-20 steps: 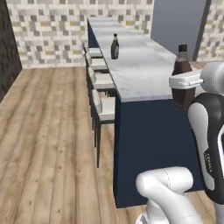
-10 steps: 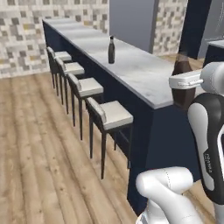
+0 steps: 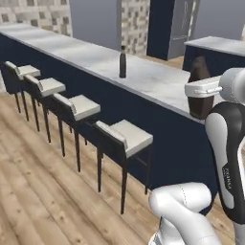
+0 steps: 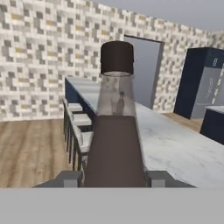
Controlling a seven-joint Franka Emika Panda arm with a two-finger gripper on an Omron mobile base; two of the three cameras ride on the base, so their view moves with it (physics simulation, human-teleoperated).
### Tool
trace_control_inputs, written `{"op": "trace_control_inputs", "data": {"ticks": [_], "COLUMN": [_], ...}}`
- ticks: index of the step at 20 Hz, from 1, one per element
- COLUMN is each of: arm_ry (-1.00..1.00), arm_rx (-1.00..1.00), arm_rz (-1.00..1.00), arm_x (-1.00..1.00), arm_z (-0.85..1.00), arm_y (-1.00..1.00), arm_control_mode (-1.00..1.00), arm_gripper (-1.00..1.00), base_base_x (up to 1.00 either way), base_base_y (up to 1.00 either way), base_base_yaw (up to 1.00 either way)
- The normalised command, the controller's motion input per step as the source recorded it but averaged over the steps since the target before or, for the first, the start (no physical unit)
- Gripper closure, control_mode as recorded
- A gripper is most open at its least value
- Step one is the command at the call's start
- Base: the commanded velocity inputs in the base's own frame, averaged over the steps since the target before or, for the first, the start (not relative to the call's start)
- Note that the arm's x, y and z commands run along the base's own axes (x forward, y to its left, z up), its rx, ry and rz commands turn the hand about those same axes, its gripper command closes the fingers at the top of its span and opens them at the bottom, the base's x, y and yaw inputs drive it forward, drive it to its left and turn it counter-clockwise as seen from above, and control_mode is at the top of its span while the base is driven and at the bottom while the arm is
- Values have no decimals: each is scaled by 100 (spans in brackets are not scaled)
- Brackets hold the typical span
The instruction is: The dining table condiment station is running low on syrup bottle. Refill the condiment station by opening the cabinet and taking the syrup bottle from the cabinet and placing it on the dining table.
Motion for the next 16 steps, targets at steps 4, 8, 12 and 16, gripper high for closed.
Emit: {"op": "trace_control_inputs", "data": {"ticks": [4,8,12,16], "arm_ry": [0,0,0,0], "arm_rx": [0,0,0,0], "arm_rz": [0,0,0,0], "arm_x": [0,0,0,0], "arm_z": [0,0,0,0], "arm_y": [0,0,0,0], "arm_control_mode": [100,100,100,100], "arm_gripper": [100,100,100,100], "base_base_x": [58,58,57,57], "base_base_y": [100,100,100,100], "base_base_yaw": [-50,-50,-49,-49]}}
